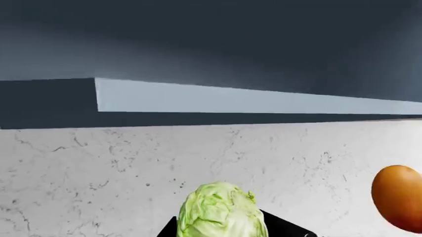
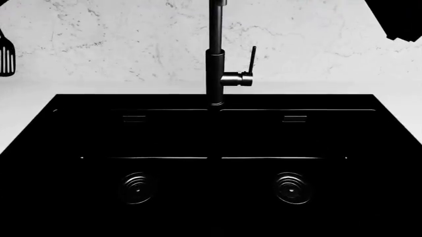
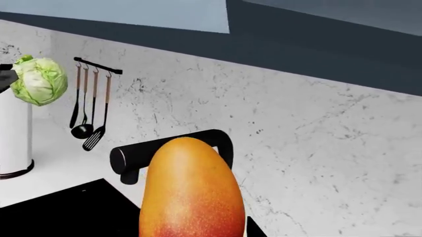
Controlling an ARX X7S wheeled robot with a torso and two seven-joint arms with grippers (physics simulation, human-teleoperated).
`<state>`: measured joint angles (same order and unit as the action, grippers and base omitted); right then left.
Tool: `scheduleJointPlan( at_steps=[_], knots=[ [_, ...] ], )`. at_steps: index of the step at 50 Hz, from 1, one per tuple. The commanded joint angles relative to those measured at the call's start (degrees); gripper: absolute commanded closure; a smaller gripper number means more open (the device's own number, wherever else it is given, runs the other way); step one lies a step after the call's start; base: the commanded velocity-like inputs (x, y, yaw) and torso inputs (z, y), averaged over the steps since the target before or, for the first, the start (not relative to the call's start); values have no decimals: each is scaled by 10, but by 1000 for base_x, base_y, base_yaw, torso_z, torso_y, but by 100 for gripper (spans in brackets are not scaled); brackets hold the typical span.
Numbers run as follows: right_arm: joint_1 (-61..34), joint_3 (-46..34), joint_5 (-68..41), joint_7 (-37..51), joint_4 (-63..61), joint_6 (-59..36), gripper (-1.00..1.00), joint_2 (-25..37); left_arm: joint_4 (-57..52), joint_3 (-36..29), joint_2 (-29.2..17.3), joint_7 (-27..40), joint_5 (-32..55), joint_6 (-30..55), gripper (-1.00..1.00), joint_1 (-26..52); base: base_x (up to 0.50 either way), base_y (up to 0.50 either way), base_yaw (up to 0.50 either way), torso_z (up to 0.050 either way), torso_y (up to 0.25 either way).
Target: Pick the brussel sprout, mango from the counter and place them in the cabinet. Then close the cabinet.
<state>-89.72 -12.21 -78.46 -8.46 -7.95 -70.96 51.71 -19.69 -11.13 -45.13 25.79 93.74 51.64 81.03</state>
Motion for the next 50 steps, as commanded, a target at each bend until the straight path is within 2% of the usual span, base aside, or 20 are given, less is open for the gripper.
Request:
scheduleJointPlan(
  at_steps=[1,8,21,33,40,50],
  knots=[
    [1,3,5,-2,-2,5,100,3,-14,27,7,-10,88,-9,100,29,0,0,0,0,0],
    [4,2,3,-1,-3,6,100,5,-9,32,17,-6,134,-16,100,58,0,0,0,1,0],
    [19,9,-13,38,4,-8,100,22,17,28,39,49,222,-42,100,122,0,0,0,0,0],
    [19,8,-11,40,5,-3,100,21,74,8,79,86,300,-70,100,180,0,0,0,0,1],
    [19,4,-7,36,7,2,100,19,113,-4,100,96,289,-83,100,230,0,0,0,0,0],
    [13,0,-7,36,10,2,100,15,169,-37,113,82,180,-79,100,312,0,0,0,0,0]
  ],
)
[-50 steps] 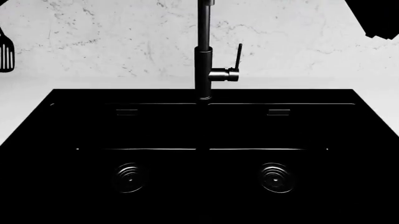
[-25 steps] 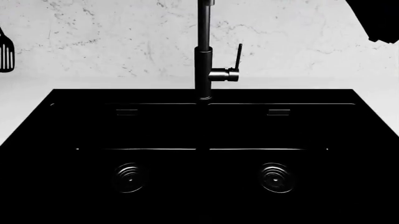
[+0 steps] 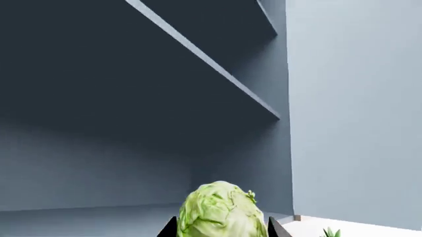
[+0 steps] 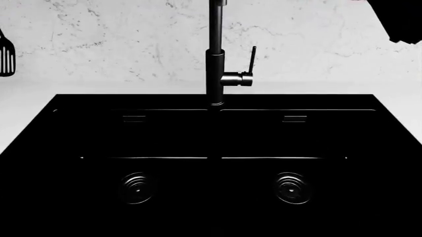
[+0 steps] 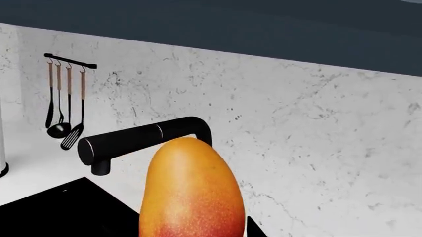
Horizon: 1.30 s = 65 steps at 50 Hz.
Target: Pick the brussel sprout, mango from the counter and place them in the cabinet. Then close the cabinet.
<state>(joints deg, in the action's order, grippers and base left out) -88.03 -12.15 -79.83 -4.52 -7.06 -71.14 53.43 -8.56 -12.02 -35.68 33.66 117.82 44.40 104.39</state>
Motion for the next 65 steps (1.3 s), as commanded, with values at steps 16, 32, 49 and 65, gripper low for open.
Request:
scheduleJointPlan(
  at_steps=[16,32,49,65],
  knots=[
    [8,0,4,-4,-5,13,100,0,187,-135,30,-54,-279,9,100,163,0,0,0,0,1],
    [4,-2,1,-4,-2,14,100,1,324,-243,72,-129,-435,8,100,214,0,0,0,1,0],
    [1,-2,1,-6,1,18,100,4,411,-297,97,-149,-477,53,100,229,0,0,0,0,1],
    [-1,-7,3,-6,1,21,100,4,443,-301,102,-149,-478,68,-100,222,0,0,0,0,0]
  ],
)
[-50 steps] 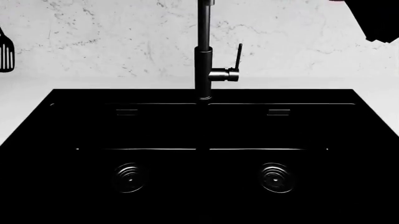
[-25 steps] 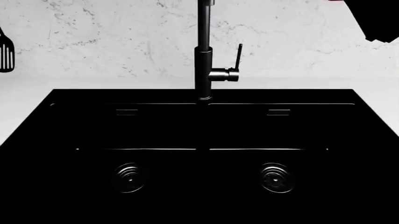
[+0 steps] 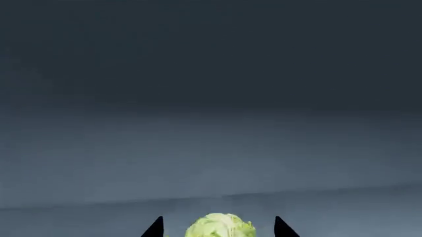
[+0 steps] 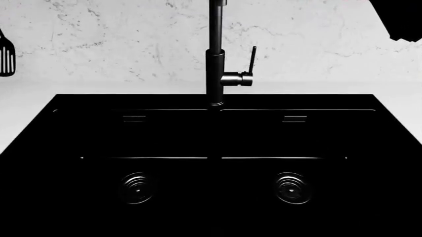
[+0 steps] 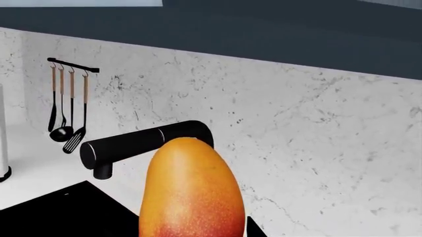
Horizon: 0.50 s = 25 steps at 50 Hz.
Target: Pick the brussel sprout, mango from the counter and place them in the cabinet. Then close the cabinet.
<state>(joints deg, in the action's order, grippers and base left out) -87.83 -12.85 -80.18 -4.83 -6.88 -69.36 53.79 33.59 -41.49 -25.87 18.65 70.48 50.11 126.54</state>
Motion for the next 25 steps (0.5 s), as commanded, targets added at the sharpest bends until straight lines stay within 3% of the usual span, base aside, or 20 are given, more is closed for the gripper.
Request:
scheduleJointPlan(
  at_steps=[1,14,25],
  knots=[
    [-2,0,6,-3,-1,3,100,1,21,-6,4,1,-5,12,-100,1,0,0,0,0,0],
    [-4,-2,7,-3,0,5,100,1,-27,20,-10,16,4,-14,-100,-7,0,0,0,0,1],
    [-7,-4,7,-4,0,7,100,1,-105,127,-22,33,82,-87,-100,-28,0,0,0,0,0]
  ],
)
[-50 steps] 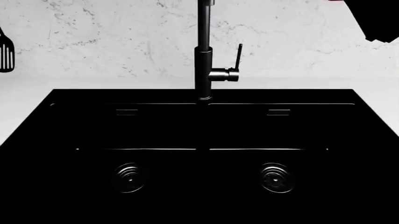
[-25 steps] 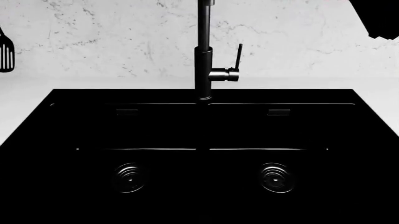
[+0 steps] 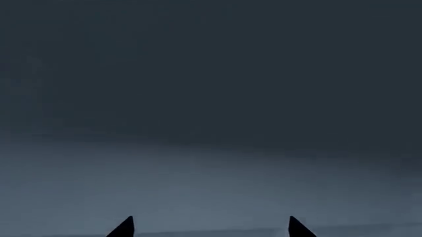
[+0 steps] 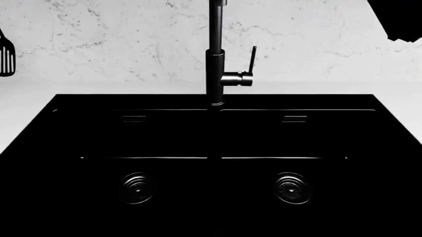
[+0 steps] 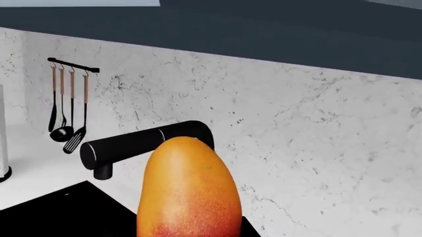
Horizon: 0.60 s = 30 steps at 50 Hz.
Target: Pick the brussel sprout, mango from the counter and place them in the cabinet. Then close the cabinet.
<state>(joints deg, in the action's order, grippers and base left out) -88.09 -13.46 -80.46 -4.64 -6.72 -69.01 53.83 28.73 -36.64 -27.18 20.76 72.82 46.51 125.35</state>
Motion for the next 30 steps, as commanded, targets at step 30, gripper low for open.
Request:
scheduleJointPlan(
  at_steps=[30],
  knots=[
    [-10,6,-6,20,0,-5,100,14,-252,300,-13,66,504,-19,-100,-173,0,0,0,0,0]
  ],
)
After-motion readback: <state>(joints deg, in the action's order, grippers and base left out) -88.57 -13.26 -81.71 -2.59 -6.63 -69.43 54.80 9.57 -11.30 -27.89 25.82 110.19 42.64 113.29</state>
